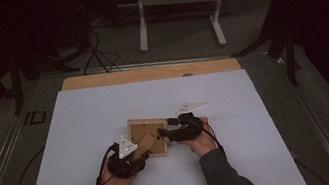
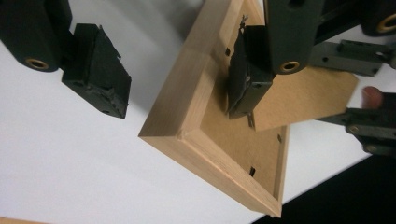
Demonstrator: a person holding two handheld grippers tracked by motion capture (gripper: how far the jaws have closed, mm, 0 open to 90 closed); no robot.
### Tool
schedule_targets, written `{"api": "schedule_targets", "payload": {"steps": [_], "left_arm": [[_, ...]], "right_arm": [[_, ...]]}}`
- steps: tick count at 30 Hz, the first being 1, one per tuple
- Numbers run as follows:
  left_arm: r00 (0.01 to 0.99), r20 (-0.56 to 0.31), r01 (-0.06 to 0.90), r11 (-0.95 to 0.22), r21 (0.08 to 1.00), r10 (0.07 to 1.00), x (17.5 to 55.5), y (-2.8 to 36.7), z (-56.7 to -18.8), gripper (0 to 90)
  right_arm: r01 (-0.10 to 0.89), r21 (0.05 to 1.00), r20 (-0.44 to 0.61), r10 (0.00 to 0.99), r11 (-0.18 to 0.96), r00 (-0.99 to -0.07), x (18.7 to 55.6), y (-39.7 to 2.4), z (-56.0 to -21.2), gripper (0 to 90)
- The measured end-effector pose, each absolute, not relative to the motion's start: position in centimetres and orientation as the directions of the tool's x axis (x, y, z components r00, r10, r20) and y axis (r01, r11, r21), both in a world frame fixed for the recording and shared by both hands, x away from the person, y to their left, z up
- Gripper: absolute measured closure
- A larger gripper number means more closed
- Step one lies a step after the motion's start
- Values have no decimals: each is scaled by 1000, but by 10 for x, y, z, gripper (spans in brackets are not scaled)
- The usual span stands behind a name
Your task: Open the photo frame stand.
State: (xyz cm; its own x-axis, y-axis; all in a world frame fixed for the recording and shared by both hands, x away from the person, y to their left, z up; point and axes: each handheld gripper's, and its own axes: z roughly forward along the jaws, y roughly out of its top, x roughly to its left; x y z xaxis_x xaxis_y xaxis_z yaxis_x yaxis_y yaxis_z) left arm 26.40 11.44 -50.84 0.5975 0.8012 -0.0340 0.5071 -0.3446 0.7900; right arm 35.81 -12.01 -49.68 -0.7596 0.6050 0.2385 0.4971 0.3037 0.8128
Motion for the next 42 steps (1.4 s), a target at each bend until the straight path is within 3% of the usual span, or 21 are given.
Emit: {"api": "schedule_targets", "payload": {"steps": [17,23,28,35,42], "left_arm": [[623,-63,509,-344,789,779,266,118,-507,589],[664,-232,566,-275,777,711,273,131,-505,626],[667,-320,604,-237,761,673,277,137,-504,662],[672,-333,616,-249,747,662,279,138,-506,742],[676,-314,608,-265,748,666,278,136,-506,763]], "right_arm": [[498,809,274,549,313,-790,359,-116,-499,482],[477,814,247,547,330,-800,356,-116,-496,496],[430,829,196,535,357,-822,349,-114,-491,517],[381,840,133,534,387,-835,339,-111,-487,528],[362,851,113,540,381,-834,331,-112,-487,531]]}}
